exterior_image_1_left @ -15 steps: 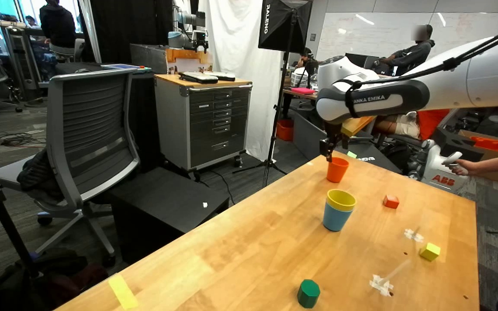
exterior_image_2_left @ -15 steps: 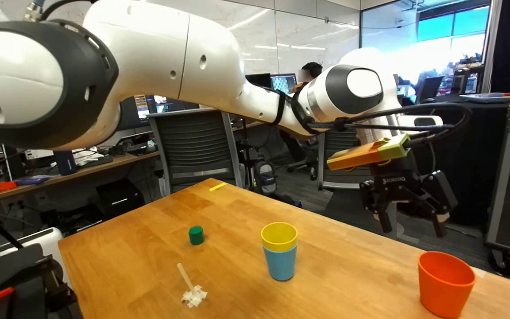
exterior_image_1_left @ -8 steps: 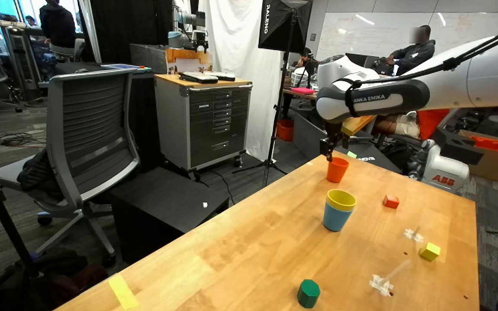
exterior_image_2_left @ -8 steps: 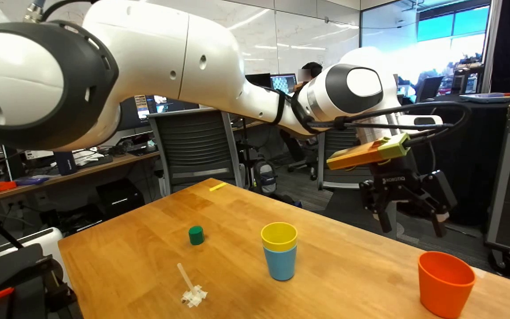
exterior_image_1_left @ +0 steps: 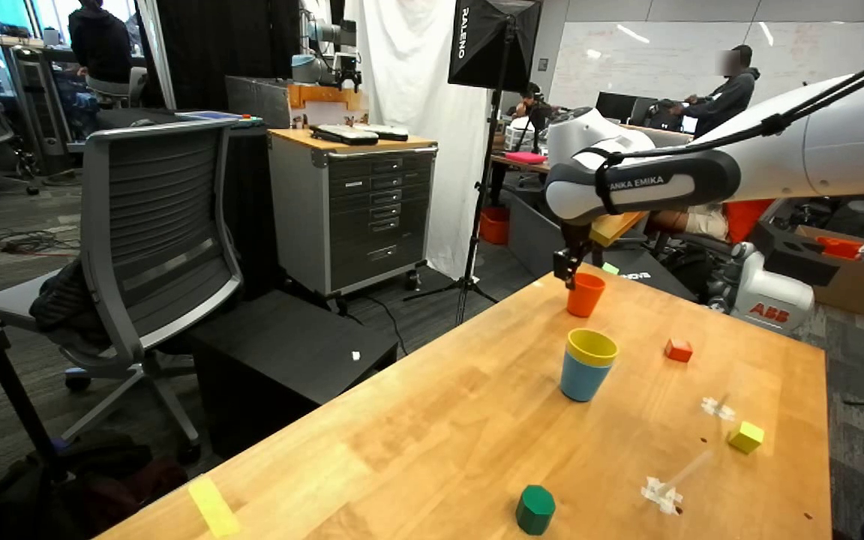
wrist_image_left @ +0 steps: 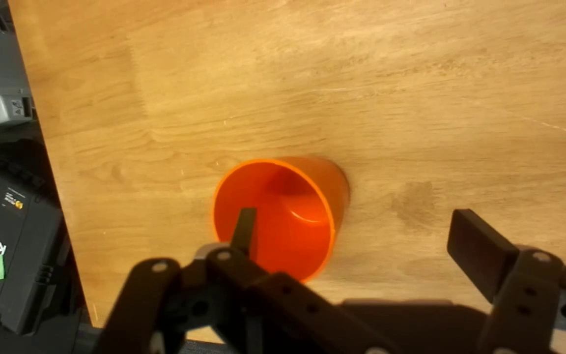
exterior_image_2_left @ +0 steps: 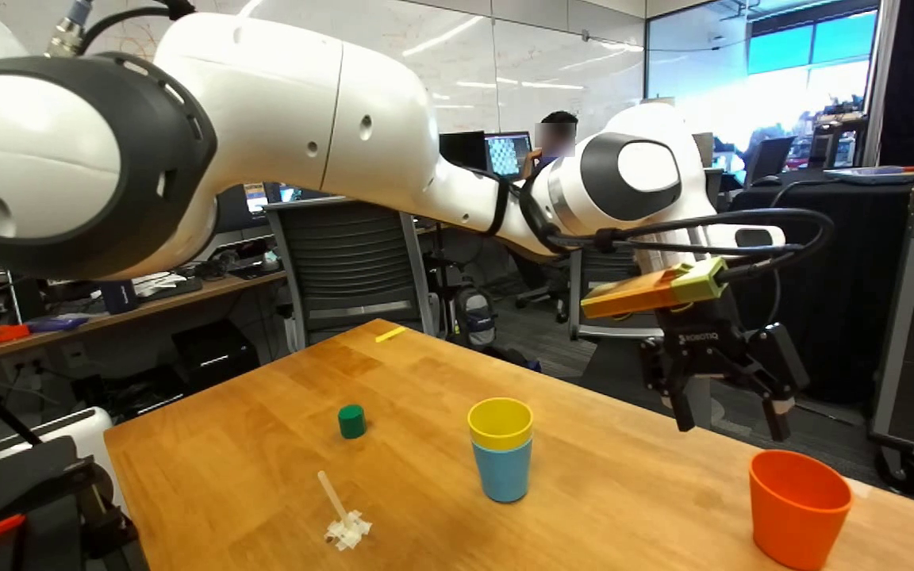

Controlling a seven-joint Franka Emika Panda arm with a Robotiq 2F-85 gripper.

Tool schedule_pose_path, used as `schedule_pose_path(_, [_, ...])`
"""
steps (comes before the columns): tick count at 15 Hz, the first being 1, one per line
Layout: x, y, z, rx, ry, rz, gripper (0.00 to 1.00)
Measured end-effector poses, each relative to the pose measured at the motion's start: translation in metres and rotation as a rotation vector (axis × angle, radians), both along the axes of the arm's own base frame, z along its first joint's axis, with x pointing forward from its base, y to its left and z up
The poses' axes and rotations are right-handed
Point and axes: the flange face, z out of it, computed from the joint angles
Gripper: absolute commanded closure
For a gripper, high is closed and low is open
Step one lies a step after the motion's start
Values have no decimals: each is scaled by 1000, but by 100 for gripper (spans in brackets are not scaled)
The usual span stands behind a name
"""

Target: Put the yellow cup in the blue cup then pick the orange cup and put it in the yellow cup

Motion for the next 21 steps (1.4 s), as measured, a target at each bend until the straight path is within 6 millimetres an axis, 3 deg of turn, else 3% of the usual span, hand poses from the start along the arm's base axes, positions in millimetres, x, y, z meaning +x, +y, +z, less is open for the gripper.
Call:
schedule_pose_path(16, [-7, -16, -37, -19, -29, 23, 0])
schedule_pose_path(17, [-6, -16, -36, -21, -37, 26, 25])
schedule_pose_path(18, [-5, -16, -36, -22, -43, 30, 27])
schedule_pose_path(21, [-3, -16, -37, -26, -59, 42, 51])
